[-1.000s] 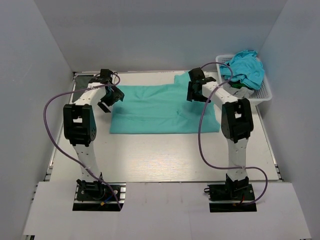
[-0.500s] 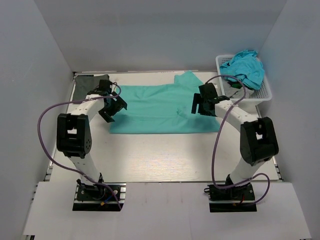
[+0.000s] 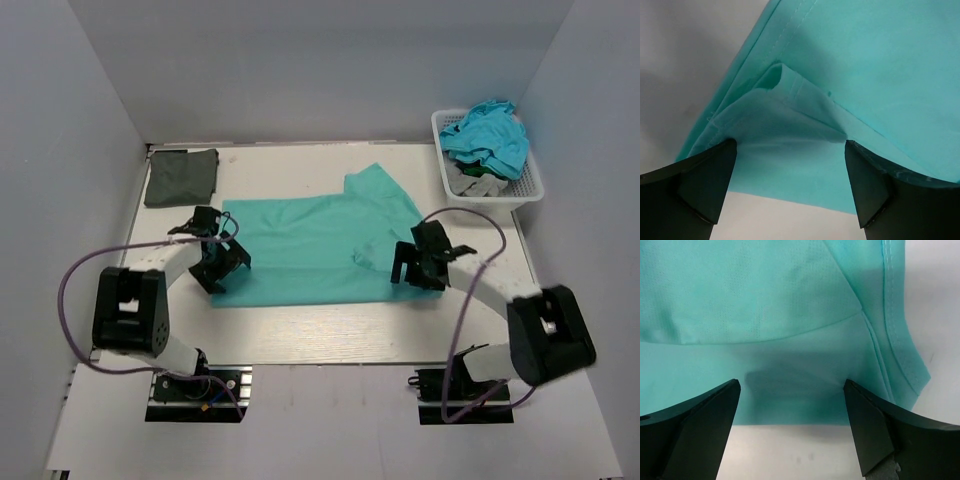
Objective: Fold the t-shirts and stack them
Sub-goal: Grap the side of the flattened tshirt furthest away from the robot with both arms
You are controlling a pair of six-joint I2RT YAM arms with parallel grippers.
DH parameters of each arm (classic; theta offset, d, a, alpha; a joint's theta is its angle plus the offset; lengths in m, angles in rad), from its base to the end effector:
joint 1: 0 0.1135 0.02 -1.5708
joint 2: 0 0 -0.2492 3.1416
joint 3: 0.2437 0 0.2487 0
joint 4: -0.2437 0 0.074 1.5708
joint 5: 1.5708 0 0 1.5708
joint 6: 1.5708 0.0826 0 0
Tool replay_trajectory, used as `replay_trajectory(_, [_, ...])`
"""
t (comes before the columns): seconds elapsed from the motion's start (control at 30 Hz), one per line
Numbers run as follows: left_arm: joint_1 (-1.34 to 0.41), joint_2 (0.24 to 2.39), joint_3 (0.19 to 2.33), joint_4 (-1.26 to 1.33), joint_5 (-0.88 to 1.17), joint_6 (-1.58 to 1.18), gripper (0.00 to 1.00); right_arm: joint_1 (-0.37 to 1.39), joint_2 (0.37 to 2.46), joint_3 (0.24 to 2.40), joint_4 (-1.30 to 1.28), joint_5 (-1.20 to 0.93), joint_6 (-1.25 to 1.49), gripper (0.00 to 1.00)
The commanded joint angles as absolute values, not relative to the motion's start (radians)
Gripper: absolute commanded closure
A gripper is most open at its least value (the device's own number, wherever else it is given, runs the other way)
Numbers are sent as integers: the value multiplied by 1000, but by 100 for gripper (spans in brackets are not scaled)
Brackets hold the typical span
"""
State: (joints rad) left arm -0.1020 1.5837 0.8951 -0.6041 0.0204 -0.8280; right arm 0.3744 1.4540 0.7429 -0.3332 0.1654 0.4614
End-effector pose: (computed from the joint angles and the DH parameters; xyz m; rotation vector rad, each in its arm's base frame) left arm 0.2890 -0.0313 0.1051 -1.0240 2.7077 -0.2081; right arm 0.2759 0.0938 0.1145 0.1707 2.5890 0.0872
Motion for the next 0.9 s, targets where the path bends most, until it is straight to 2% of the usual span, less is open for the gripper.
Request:
replay_trajectory(0.0, [-106, 1447, 735, -755, -17, -838, 0, 400, 1264, 598, -402, 17, 511, 10])
replay_trajectory(0.1, [-106, 1283, 719, -778, -17, -847, 0, 420, 1135, 584, -480, 11, 505, 10])
replay_trajectory(0.27, [-97, 1261, 920, -778, -66, -822, 0, 425, 1127, 783, -457, -26, 430, 10])
replay_trajectory(0.37, [-86, 1373, 1061, -778, -182, -822, 0, 417, 1253, 917, -349, 44, 391, 10])
replay_trajectory(0.43, [-86, 1457, 1178, -805, -199, -836, 0, 413, 1417, 1032, -337, 146, 382, 10])
replay_trajectory(0.47, [-75, 1553, 1216, -805, -213, -836, 0, 410, 1461, 1184, -363, 169, 379, 10])
replay_trajectory(0.5, [-75, 1604, 1292, -805, -213, -836, 0, 399, 1605, 1237, -389, 219, 371, 10])
replay_trajectory(0.57, [-49, 1705, 1377, -815, -213, -821, 0, 390, 1740, 1345, -432, 247, 356, 10])
replay_trajectory(0.6, [-49, 1803, 1458, -815, -213, -821, 0, 388, 1787, 1505, -439, 245, 342, 10])
replay_trajectory(0.7, [-38, 1939, 1614, -815, -232, -793, 0, 370, 1998, 1775, -492, 213, 308, 10])
replay_trajectory(0.77, [-28, 2070, 1698, -871, -257, -784, 2, 359, 2152, 1919, -505, 200, 273, 10])
replay_trajectory(0.8, [-28, 2106, 1769, -890, -268, -784, 8, 357, 2184, 1998, -502, 201, 264, 10])
replay_trajectory(0.87, [-28, 2182, 1811, -900, -278, -784, 12, 350, 2302, 2104, -497, 192, 229, 10])
